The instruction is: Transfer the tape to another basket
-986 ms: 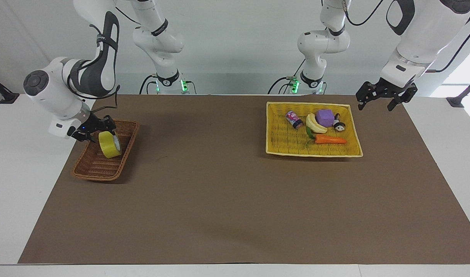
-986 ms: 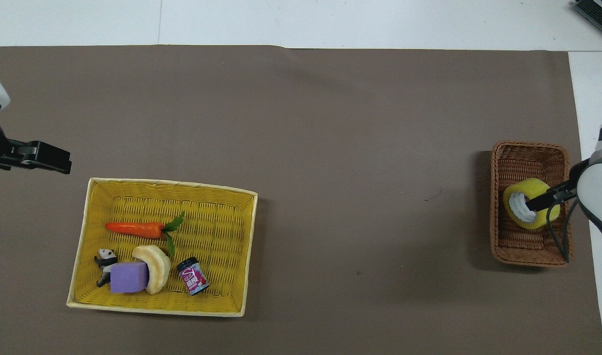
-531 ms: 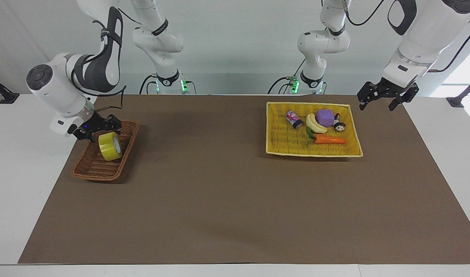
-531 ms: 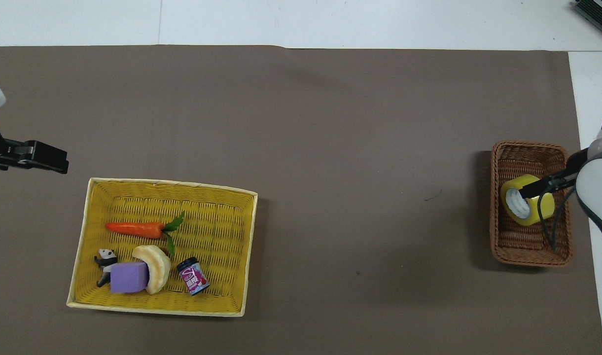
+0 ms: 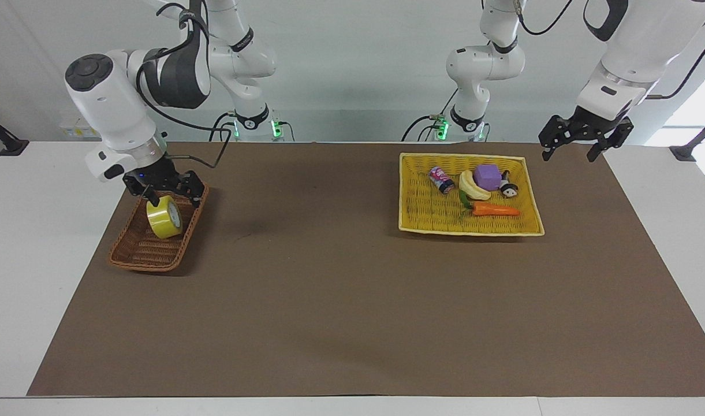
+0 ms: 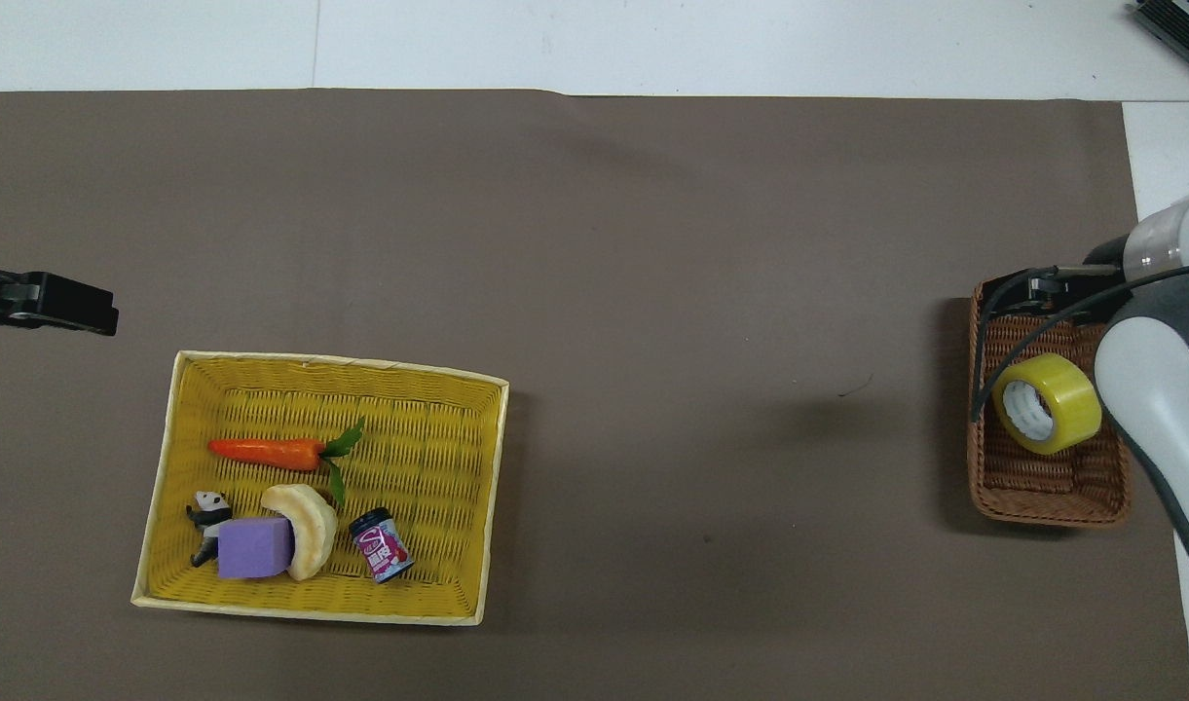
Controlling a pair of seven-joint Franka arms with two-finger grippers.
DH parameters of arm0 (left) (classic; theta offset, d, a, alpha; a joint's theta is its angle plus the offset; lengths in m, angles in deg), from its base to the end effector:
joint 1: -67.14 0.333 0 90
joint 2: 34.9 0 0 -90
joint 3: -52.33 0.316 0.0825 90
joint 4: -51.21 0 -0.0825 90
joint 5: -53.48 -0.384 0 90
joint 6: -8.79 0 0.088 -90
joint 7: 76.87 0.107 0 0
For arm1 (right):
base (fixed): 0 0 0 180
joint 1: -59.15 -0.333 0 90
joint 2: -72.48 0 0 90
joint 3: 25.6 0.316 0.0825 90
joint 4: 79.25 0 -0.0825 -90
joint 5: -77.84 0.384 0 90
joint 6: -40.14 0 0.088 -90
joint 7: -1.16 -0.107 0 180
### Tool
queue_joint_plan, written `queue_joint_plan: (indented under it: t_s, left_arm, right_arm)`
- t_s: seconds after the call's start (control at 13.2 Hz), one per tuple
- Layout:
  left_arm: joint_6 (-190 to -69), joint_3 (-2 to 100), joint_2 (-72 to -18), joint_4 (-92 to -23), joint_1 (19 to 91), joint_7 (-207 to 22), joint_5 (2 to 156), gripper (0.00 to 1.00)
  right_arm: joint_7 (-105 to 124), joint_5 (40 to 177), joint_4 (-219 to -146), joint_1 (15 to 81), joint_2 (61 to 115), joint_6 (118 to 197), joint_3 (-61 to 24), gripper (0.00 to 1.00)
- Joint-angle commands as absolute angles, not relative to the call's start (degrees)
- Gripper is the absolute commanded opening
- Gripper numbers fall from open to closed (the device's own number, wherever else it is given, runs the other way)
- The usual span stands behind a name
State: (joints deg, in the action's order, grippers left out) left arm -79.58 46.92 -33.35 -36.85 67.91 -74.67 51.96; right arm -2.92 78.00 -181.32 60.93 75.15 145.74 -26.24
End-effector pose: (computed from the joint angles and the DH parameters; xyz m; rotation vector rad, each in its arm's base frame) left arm 0.5420 -0.0419 0.6527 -3.1074 0.1839 -0.0513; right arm 0.5786 -0.0241 0.5212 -3.1340 0.1791 -0.0235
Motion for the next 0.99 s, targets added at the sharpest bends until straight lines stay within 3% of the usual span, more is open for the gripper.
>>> queue_joint_plan:
  t_s: [0.0, 0.38, 0.91]
  left_arm:
    - [-79.63, 46.70, -31.83, -37.21, 68.73, -74.32, 51.99, 1.00]
    - [-77.70, 46.61, -31.48, -37.56, 68.73, -74.32, 52.34, 1.00]
    - [-76.99, 46.61, -31.48, -37.30, 70.66, -75.02, 56.47, 1.00]
  right_arm:
    - [-8.67, 77.58, -181.20, 59.24, 71.70, 142.28, -26.13, 1.00]
    - [-11.32, 77.58, -173.82, 59.94, 67.57, 134.45, -26.74, 1.00]
    - [-11.76, 79.07, -172.94, 60.12, 62.90, 125.58, -27.01, 1.00]
